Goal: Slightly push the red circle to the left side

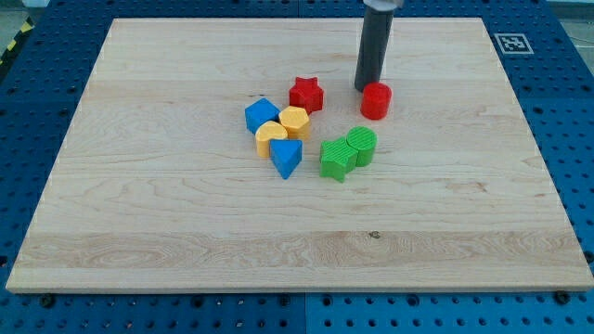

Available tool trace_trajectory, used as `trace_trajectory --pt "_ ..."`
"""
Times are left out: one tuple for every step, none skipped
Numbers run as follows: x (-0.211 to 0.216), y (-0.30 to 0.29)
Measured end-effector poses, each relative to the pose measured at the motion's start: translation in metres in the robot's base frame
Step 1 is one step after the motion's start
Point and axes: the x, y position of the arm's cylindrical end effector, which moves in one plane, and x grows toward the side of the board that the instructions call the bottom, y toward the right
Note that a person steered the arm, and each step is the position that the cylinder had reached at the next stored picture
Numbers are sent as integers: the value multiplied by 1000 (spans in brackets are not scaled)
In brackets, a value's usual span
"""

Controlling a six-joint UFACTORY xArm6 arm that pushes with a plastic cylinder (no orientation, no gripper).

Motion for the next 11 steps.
trace_trajectory --pt "33 0" --pt "12 0" --pt "-12 9" --pt "-3 47" --pt "17 83" --pt "47 98" --pt "73 98" --pt "82 84" --pt "82 50" --pt "82 10" --pt "82 -19"
